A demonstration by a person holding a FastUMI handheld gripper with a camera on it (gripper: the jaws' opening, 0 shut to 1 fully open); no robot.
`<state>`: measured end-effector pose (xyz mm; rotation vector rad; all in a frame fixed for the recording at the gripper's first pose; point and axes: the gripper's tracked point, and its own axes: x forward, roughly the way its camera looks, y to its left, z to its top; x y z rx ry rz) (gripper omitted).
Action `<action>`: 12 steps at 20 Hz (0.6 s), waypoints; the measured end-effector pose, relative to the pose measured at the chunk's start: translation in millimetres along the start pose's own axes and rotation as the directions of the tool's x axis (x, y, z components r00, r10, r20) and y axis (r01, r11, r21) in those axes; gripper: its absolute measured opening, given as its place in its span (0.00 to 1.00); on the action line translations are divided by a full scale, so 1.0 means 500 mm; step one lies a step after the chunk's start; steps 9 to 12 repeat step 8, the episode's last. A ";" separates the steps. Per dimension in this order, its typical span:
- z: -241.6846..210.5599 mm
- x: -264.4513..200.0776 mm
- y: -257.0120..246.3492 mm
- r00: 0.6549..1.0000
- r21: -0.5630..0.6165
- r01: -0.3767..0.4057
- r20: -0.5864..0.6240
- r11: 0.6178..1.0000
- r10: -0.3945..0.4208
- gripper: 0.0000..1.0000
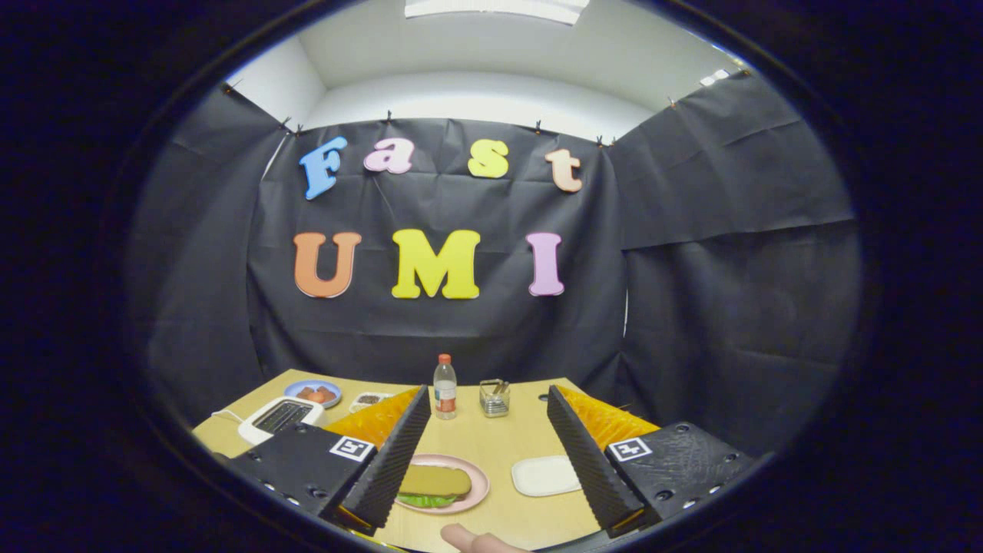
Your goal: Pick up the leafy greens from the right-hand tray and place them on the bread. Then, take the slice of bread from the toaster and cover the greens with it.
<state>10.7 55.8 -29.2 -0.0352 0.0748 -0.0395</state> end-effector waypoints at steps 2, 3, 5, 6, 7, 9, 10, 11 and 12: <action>0.028 -0.034 -0.027 0.999 -0.004 0.023 0.040 1.000 -0.023 0.95; 0.034 -0.048 -0.035 0.998 0.003 0.031 0.046 1.000 -0.031 0.95; 0.045 -0.073 -0.045 0.998 0.026 0.025 0.050 0.999 -0.026 0.95; 0.049 -0.080 -0.054 0.998 0.035 0.030 0.050 0.999 -0.031 0.95; 0.054 -0.085 -0.064 0.998 0.041 0.032 0.052 0.999 -0.034 0.95; 0.061 -0.094 -0.070 0.998 0.047 0.030 0.060 0.998 -0.033 0.95; 0.061 -0.094 -0.070 0.998 0.047 0.030 0.060 0.998 -0.033 0.95; 0.061 -0.094 -0.070 0.998 0.047 0.030 0.060 0.998 -0.033 0.95; 0.061 -0.094 -0.070 0.998 0.047 0.030 0.060 0.998 -0.033 0.95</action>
